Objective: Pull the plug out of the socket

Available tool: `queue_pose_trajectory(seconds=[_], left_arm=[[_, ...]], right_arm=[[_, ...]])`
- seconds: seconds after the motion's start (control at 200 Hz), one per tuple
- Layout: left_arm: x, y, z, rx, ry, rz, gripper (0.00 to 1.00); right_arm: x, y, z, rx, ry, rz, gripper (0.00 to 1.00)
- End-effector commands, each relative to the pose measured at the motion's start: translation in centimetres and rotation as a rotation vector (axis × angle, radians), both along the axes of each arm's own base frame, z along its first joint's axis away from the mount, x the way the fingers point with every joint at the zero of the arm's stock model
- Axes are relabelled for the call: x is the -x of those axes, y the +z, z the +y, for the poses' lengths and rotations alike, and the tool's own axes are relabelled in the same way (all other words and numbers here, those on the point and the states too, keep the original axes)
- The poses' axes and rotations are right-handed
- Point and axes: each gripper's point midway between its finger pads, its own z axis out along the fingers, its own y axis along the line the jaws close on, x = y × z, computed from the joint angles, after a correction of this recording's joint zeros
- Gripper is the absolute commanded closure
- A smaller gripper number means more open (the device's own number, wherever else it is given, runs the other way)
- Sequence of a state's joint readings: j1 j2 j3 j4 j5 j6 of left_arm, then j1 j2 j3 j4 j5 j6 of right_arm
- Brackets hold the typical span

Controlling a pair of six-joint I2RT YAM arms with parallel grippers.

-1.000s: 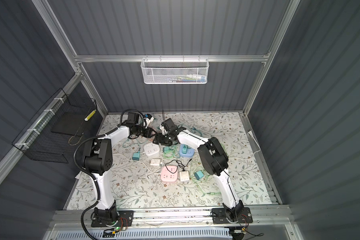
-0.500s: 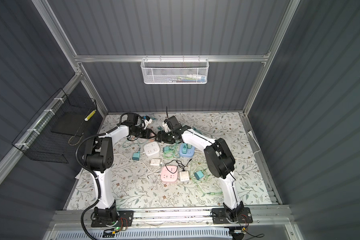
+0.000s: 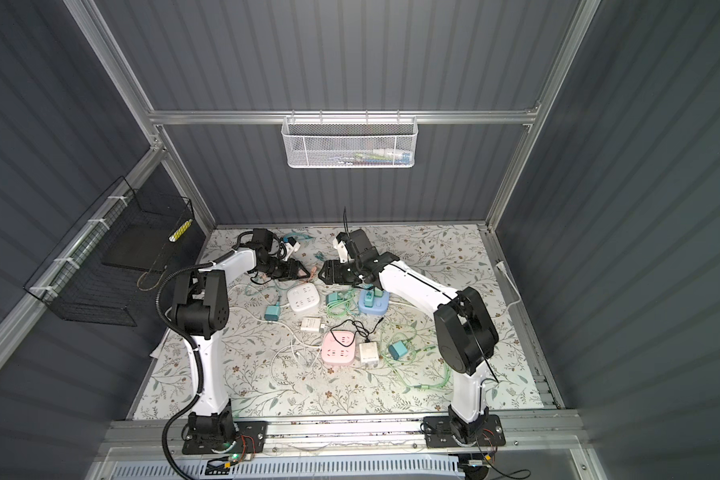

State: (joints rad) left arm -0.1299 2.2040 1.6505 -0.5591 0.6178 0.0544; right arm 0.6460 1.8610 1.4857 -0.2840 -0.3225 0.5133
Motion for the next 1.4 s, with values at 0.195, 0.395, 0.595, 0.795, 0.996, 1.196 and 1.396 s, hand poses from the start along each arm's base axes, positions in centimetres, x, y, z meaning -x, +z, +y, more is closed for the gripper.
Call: queue_pose_trajectory(seconds=[0.195,0.395,0.595,0.795,0.996,1.196,1.396], left_arm=[[0.2,-0.1,0.2,-0.008,0.04,0.073,0.34],[0.4,-0.8,0.9,-0.054,0.068,0.129,0.3],[0.6,-1.2,1.2,-0.079,0.087,0.193,0.25],[0.8,-0.9,0.9,-0.062,0.088,0.232,0.15],[0.8,0.6,1.1,-0.07,0.103,0.19,0.0],[1.0,2.6,0.8,-0.045,0.103,0.178,0.0],[1.3,3.8,1.0,-0.047,0.115,0.174,0.0]], right_arm=[[-0.1,2.0,-3.5,0.005,-0.076,-0.086,0.32],[0.5,1.5,-5.7,0.024,-0.12,-0.075,0.32],[0.9,0.8,-7.1,0.032,-0.145,-0.051,0.31],[1.0,0.5,-7.3,0.027,-0.151,-0.046,0.31],[0.9,0.0,-7.0,0.017,-0.147,-0.028,0.32],[0.8,-0.2,-6.9,0.011,-0.15,-0.02,0.32],[0.8,-0.3,-6.8,0.01,-0.15,-0.018,0.32]])
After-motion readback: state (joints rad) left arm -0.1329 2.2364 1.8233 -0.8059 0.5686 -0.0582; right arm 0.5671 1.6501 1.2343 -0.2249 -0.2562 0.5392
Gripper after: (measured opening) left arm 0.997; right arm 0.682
